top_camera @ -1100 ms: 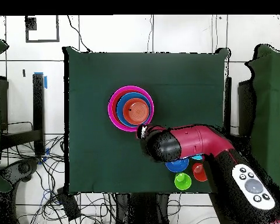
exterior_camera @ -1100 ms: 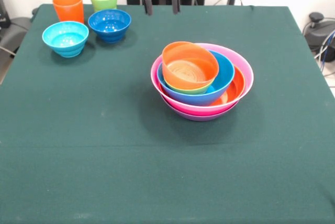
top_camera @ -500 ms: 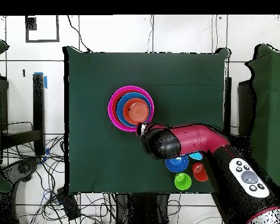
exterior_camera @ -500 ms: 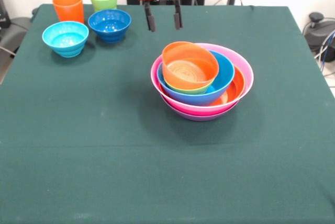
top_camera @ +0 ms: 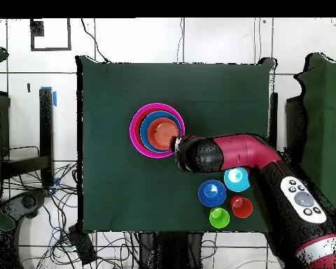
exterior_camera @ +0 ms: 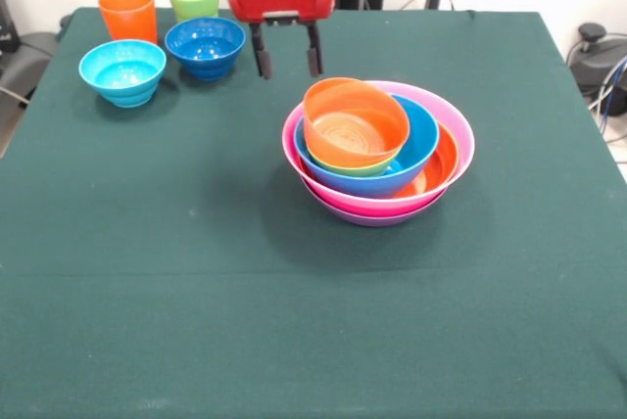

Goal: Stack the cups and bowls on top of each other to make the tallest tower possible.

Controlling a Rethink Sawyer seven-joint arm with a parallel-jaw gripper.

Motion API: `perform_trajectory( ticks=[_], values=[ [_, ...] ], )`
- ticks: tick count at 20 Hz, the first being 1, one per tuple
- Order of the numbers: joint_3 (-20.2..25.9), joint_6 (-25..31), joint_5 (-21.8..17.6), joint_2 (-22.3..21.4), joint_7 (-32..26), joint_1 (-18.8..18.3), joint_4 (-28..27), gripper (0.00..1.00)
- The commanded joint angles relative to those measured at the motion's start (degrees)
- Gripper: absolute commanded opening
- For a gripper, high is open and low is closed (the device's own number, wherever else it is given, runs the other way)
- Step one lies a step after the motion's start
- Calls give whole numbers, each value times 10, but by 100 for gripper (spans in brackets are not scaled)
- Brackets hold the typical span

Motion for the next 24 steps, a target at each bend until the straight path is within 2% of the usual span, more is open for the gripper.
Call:
perform_trajectory(
  ticks=[1,7,9,12,15,18,24],
  values=[
    [19,83,-10,41,-114,21,-86,100],
    [15,68,-11,27,-80,21,-59,100],
    [7,42,-15,11,-52,24,-29,100],
    [-15,-19,-24,-38,20,39,47,100],
    [-30,-55,-28,-81,59,53,98,100],
    [-39,-69,-23,-107,64,59,127,100],
    [-47,-82,-1,-131,58,60,156,100]
  ],
)
